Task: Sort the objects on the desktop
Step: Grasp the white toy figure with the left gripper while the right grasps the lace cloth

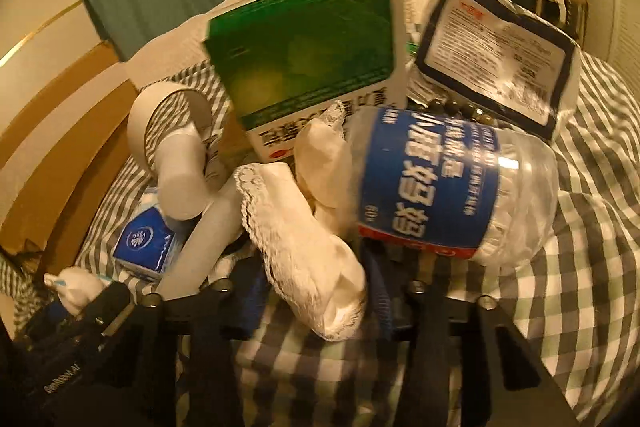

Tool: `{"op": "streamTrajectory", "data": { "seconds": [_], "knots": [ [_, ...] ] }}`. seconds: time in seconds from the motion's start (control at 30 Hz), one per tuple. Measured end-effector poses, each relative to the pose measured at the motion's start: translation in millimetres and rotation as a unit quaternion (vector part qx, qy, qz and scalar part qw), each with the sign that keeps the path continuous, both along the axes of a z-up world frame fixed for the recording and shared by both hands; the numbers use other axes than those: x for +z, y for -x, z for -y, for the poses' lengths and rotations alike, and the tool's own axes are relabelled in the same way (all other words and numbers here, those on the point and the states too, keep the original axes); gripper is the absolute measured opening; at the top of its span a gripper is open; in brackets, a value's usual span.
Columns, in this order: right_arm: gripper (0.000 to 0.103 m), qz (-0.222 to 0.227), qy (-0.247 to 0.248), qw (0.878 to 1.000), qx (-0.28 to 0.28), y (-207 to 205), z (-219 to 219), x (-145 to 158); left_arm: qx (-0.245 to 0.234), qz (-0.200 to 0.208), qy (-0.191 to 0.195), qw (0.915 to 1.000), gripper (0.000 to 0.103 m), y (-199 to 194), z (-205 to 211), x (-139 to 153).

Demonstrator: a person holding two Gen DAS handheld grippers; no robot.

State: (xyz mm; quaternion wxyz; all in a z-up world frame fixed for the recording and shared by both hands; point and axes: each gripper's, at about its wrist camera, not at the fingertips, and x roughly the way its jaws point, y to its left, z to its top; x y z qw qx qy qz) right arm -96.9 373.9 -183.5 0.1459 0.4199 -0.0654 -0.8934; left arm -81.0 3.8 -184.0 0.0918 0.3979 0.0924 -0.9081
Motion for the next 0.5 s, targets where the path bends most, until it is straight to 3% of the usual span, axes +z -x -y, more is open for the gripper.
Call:
{"op": "streamTrajectory", "data": {
  "seconds": [0.1,0.27,0.5],
  "knots": [
    [0.02,0.002,0.005,1.0,-0.001,-0.9,-2.2,4.2,-0.006,0.004,0.004,1.0,0.077,-1.7,-2.0,-2.4],
    [0.015,-0.001,0.001,1.0,0.002,-3.7,-0.3,13.1,-0.008,0.008,0.002,0.9999,0.054,-4.9,-5.6,2.3],
    [0.014,-0.025,0.015,1.0,0.006,-16.1,-5.9,33.8,-0.022,-0.002,-0.016,0.9996,0.054,-8.3,-6.1,13.5]
  ]
}}
